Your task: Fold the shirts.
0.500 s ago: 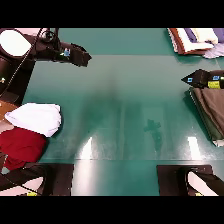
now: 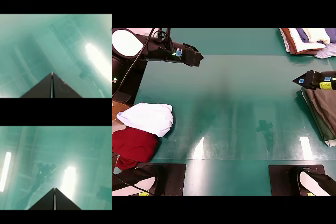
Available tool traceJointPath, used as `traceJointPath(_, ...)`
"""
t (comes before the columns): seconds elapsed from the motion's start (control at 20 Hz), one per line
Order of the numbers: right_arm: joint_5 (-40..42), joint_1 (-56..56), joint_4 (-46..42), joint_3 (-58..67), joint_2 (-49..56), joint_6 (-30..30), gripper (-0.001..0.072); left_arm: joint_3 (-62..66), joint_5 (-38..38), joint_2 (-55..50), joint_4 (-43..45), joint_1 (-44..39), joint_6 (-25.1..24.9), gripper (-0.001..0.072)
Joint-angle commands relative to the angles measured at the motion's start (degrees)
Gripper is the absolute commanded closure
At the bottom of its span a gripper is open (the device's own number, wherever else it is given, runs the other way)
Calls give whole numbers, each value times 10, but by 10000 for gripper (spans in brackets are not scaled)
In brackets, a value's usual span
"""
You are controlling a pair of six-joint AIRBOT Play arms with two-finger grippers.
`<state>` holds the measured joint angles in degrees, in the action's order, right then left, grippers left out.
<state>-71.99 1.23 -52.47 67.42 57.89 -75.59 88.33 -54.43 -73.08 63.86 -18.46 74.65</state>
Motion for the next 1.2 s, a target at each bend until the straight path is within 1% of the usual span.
traceJointPath(0.0, -16, 0, 0, 0, 0, 0, 696, 0, 0, 0, 0, 0, 0, 683)
traceJointPath(0.25, -33, 0, 0, 0, 0, 0, 696, 0, 10, 0, 1, 0, -1, 683)
traceJointPath(0.3, -37, 0, 0, 0, 0, 0, 696, 0, -9, 3, 11, 7, 2, 684)
traceJointPath(0.35, -37, 0, -1, 0, 0, 0, 696, 0, -54, 10, 30, 23, 23, 684)
traceJointPath(0.4, -37, 0, -1, 0, 0, 0, 696, 0, -106, 21, 61, 42, 36, 684)
traceJointPath(0.45, -38, 0, -1, 0, 0, 0, 696, -1, -159, 36, 110, 69, 47, 685)
traceJointPath(0.5, -40, 0, -1, 0, 0, 0, 696, -5, -196, 54, 167, 96, 62, 685)
traceJointPath(0.55, -43, 0, -1, 0, 0, 0, 696, -18, -218, 80, 229, 130, 80, 684)
traceJointPath(0.6, -47, 0, -1, 0, 0, 0, 696, -39, -228, 109, 266, 167, 85, 684)
traceJointPath(0.75, -47, 1, -1, 0, 0, 0, 696, -116, -242, 175, 277, 278, 85, 684)
traceJointPath(0.85, -48, 1, -1, 0, 0, 0, 696, -178, -247, 193, 277, 325, 85, 680)
traceJointPath(0.9, -47, 1, -1, 0, 0, 0, 696, -209, -244, 194, 276, 335, 86, 550)
traceJointPath(0.95, -47, 1, -1, 0, 0, 0, 696, -245, -229, 194, 276, 340, 97, 217)
traceJointPath(1.0, -48, 1, -1, 0, 0, 0, 696, -281, -204, 194, 276, 340, 112, -3)
traceJointPath(1.15, -47, 1, -1, 0, 0, 0, 696, -385, -111, 190, 277, 340, 115, -13)
